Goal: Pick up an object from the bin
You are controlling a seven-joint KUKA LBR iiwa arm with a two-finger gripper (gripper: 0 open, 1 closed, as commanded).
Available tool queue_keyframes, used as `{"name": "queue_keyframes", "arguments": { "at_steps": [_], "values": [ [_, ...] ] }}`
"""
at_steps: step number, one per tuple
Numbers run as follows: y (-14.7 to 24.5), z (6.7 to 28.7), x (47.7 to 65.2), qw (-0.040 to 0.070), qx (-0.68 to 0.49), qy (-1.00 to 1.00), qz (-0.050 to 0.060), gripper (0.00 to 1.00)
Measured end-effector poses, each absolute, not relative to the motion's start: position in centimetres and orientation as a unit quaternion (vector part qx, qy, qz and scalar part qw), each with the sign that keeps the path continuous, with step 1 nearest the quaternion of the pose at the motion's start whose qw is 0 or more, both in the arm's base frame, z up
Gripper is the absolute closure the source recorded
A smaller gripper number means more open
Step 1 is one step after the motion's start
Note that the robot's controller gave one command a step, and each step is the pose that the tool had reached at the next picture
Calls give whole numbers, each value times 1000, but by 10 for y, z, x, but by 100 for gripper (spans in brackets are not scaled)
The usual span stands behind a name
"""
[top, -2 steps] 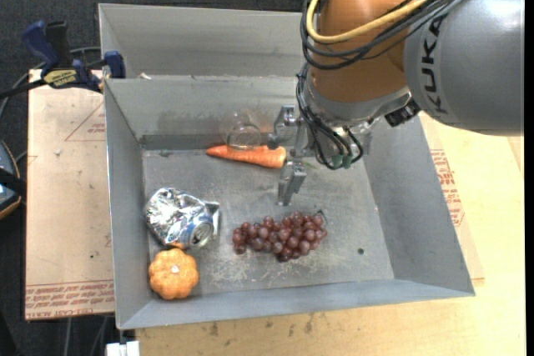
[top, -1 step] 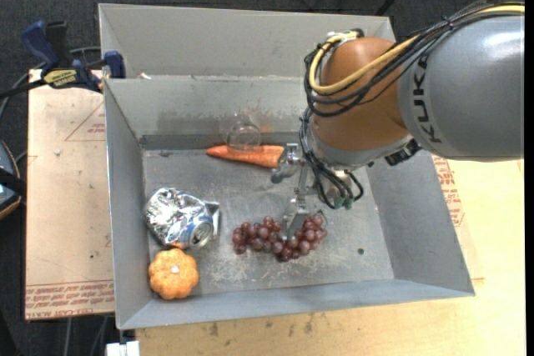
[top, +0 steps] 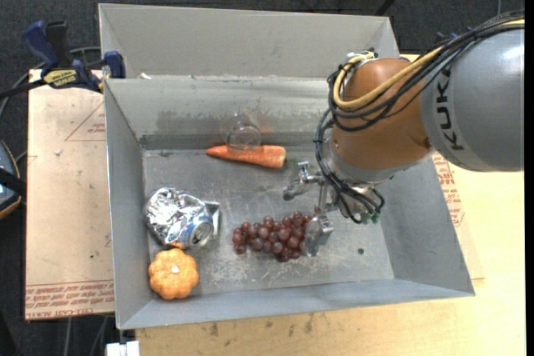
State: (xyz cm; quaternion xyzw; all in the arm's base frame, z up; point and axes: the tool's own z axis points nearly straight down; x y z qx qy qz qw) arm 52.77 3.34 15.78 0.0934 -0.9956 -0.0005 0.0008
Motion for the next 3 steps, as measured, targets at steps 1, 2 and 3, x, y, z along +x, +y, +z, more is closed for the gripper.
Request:
{"name": "queue_keyframes", "arguments": {
  "at_steps": [1, 2, 3],
  "values": [
    [44, 147, 521, 0, -11, -1000, -1, 0],
    [30, 83, 521, -2, 74, -997, -1, 0],
    [49, 76, 522, -8, -49, -999, 1, 100]
  ]
}}
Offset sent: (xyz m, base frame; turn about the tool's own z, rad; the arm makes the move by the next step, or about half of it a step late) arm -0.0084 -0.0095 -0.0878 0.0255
